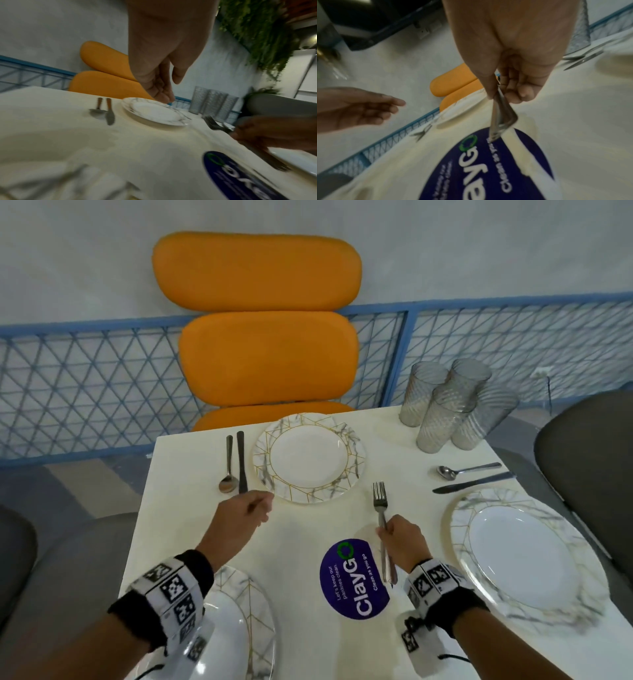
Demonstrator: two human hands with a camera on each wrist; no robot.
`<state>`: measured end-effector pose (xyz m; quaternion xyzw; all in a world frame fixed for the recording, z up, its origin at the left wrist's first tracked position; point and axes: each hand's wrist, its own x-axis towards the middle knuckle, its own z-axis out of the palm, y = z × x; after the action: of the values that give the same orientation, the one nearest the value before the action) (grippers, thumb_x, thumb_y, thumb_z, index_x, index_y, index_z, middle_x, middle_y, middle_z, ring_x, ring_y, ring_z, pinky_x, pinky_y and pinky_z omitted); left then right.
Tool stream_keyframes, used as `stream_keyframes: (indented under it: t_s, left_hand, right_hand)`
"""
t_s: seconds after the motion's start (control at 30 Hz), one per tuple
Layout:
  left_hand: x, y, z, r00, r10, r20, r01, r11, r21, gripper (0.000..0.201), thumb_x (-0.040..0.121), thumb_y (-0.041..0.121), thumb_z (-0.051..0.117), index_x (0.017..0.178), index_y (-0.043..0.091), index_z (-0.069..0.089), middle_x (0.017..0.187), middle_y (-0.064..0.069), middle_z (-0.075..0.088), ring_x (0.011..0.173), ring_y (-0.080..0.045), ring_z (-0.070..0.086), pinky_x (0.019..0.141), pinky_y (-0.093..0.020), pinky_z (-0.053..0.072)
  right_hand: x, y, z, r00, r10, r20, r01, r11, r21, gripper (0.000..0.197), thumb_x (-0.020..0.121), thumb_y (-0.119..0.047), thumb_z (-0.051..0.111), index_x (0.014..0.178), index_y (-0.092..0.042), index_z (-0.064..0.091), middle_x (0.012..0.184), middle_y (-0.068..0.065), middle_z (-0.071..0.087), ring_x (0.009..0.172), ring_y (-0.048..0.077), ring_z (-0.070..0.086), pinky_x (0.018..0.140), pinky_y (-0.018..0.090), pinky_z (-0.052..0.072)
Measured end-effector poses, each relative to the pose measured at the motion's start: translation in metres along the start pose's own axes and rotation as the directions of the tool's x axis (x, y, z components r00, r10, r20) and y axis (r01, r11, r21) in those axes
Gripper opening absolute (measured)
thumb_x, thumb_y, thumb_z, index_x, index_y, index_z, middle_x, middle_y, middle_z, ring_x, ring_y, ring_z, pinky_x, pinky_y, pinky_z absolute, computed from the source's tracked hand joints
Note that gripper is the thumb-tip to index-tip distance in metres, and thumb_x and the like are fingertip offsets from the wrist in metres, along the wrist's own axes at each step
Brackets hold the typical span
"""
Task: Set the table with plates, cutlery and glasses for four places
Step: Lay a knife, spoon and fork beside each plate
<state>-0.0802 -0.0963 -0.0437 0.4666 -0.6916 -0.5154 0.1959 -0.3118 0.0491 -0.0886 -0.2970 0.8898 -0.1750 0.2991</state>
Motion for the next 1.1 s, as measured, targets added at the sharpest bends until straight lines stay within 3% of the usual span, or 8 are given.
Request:
stream_keyframes:
  t_s: [0.13,0.27,0.43,0.53,0.63,0.77,0.9,1.1]
  left_hand:
    - [-0.022,0.015,0.058,0.987,-0.080,0.142,0.091,0.993,-0.074,0.015,0.095,0.019,0.051,0.095,0.019,0.066,0.088,-0.001,0.067,0.078,-0.016,0.062,0.069,-0.020,0.050]
    - [-0.043,0.032,0.102,0.949,-0.161,0.272,0.227,0.946,-0.233,0.033,0.097,0.031,0.046,0.108,0.008,0.065,0.102,-0.009,0.070,0.090,-0.021,0.066,0.076,-0.025,0.054]
    - [-0.068,0.050,0.101,0.941,-0.093,0.325,0.254,0.828,-0.499,0.031,0.098,0.025,0.047,0.077,0.007,0.062,0.086,-0.010,0.072,0.072,-0.018,0.069,0.062,-0.025,0.054]
    - [-0.074,0.049,0.090,0.931,-0.094,0.353,0.272,0.825,-0.496,0.023,0.093,0.019,0.055,0.076,0.005,0.063,0.082,-0.008,0.072,0.072,-0.019,0.070,0.062,-0.027,0.055]
    - [-0.076,0.046,0.080,0.935,-0.105,0.340,0.262,0.850,-0.457,0.018,0.090,0.016,0.059,0.078,0.004,0.065,0.079,-0.008,0.070,0.070,-0.019,0.069,0.062,-0.028,0.056]
    - [-0.075,0.043,0.070,0.949,-0.110,0.295,0.248,0.837,-0.488,0.019,0.092,0.015,0.056,0.087,-0.001,0.065,0.076,-0.013,0.068,0.067,-0.020,0.067,0.061,-0.029,0.056]
    - [-0.071,0.041,0.061,0.964,-0.106,0.245,0.219,0.839,-0.498,0.019,0.093,0.015,0.055,0.088,0.000,0.065,0.084,-0.015,0.069,0.076,-0.023,0.068,0.068,-0.035,0.058]
    - [-0.080,0.039,0.064,0.951,-0.080,0.300,0.204,0.889,-0.409,0.019,0.091,0.018,0.058,0.087,0.002,0.065,0.075,-0.014,0.066,0.064,-0.022,0.066,0.064,-0.034,0.056]
  right_hand:
    - [-0.022,-0.006,-0.012,0.994,-0.108,-0.027,0.112,0.967,0.227,0.020,0.090,-0.029,0.056,0.085,-0.010,0.053,0.079,0.004,0.060,0.074,0.020,0.056,0.069,0.030,0.047]
    - [-0.054,-0.025,-0.018,0.963,-0.267,-0.025,0.255,0.884,0.392,0.018,0.088,-0.026,0.061,0.080,-0.011,0.054,0.066,-0.003,0.056,0.061,0.011,0.052,0.058,0.018,0.044]
    - [-0.078,-0.028,-0.016,0.949,-0.314,-0.008,0.275,0.818,0.504,0.018,0.086,-0.023,0.063,0.072,-0.018,0.054,0.069,-0.001,0.060,0.067,0.015,0.058,0.069,0.033,0.053]
    - [-0.090,-0.027,-0.011,0.943,-0.332,0.005,0.289,0.826,0.483,0.018,0.086,-0.022,0.064,0.070,-0.020,0.054,0.068,-0.003,0.058,0.063,0.010,0.055,0.063,0.022,0.048]
    - [-0.098,-0.030,-0.007,0.942,-0.334,0.029,0.273,0.814,0.513,0.015,0.084,-0.025,0.066,0.073,-0.020,0.056,0.071,-0.002,0.059,0.068,0.013,0.056,0.069,0.028,0.049]
    - [-0.109,-0.027,-0.003,0.949,-0.309,0.069,0.213,0.783,0.585,0.020,0.079,-0.020,0.072,0.088,-0.014,0.055,0.076,-0.001,0.056,0.072,0.012,0.055,0.062,0.017,0.046]
    - [-0.120,-0.022,0.004,0.948,-0.308,0.084,0.200,0.777,0.598,0.016,0.083,-0.012,0.067,0.079,-0.015,0.052,0.074,-0.001,0.054,0.064,0.009,0.051,0.053,0.010,0.042]
    - [-0.130,-0.025,0.010,0.939,-0.335,0.083,0.206,0.736,0.645,0.015,0.087,-0.014,0.062,0.077,-0.015,0.051,0.069,0.001,0.053,0.057,0.010,0.049,0.051,0.014,0.042]
